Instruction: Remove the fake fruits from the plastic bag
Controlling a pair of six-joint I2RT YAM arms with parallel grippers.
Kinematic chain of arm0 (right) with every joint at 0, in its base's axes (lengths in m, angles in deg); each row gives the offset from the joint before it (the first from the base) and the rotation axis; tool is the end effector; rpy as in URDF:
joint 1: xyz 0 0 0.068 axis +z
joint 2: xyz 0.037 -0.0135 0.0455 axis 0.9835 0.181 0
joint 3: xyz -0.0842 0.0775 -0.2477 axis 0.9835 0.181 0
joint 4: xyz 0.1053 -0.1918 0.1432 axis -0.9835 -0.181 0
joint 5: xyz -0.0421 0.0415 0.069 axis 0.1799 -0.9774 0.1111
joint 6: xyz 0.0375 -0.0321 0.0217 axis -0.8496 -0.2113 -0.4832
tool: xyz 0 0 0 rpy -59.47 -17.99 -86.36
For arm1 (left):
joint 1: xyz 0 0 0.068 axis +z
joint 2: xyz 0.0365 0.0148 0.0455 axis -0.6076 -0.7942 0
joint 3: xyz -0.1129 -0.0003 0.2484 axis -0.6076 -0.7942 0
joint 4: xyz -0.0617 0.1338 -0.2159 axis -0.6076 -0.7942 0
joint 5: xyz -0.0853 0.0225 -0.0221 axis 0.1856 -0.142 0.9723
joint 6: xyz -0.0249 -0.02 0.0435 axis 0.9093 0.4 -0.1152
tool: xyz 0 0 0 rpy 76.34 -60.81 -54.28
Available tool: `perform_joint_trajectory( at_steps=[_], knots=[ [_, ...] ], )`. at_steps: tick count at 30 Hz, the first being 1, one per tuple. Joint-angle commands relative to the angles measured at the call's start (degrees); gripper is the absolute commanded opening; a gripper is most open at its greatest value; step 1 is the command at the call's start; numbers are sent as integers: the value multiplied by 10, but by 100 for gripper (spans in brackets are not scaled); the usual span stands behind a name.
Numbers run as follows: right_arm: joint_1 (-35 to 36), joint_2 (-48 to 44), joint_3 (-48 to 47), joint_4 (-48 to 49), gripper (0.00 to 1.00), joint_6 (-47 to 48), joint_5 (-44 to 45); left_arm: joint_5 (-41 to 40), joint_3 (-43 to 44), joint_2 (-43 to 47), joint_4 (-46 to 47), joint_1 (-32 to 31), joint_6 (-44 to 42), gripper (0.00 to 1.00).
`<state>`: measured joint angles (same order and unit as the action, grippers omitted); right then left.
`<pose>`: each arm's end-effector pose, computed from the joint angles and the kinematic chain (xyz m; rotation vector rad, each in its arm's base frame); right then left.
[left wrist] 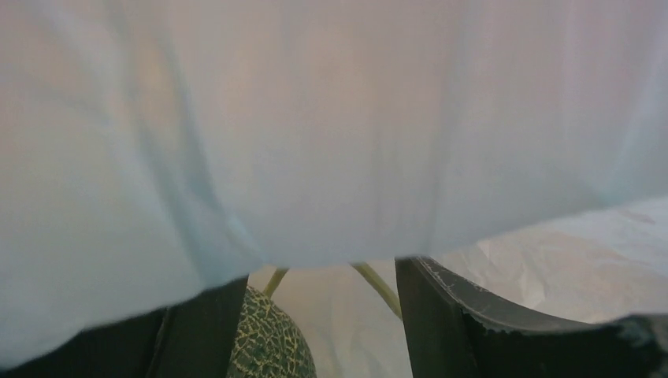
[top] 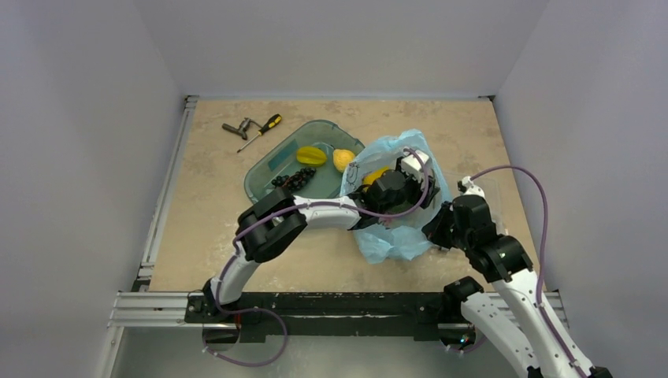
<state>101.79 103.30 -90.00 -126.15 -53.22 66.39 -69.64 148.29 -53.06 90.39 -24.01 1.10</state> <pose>0.1076 0.0404 0.2763 0.4099 2.3228 0.4311 0.2440 -0.4362 0.2092 0.5478 1.7032 -0.8806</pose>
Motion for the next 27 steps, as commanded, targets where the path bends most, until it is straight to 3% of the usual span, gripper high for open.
perform_joint_trajectory(
  at_steps=[1, 6, 11, 15, 17, 22, 27],
  knots=[
    [4, 4, -35, -1, 0, 2, 17, 27, 50, -50, 24, 7, 12, 68],
    [4, 14, -52, -1, 0, 3, 11, 20, 117, -105, 7, 8, 20, 65],
    [4, 14, -68, -11, 0, 1, 13, -26, 173, -149, -49, 9, 18, 50],
    [4, 6, -88, -35, 0, 5, 49, -59, 136, -126, -64, 24, 25, 48],
    [4, -6, -94, -40, 0, 4, 63, -38, 114, -105, -81, 45, 47, 49],
    [3, -40, -95, -43, 0, -8, 98, -34, 95, -38, -218, 76, 80, 49],
    [4, -52, -62, -39, 0, -30, 99, 19, -32, 61, -126, 80, 59, 51]
  ],
)
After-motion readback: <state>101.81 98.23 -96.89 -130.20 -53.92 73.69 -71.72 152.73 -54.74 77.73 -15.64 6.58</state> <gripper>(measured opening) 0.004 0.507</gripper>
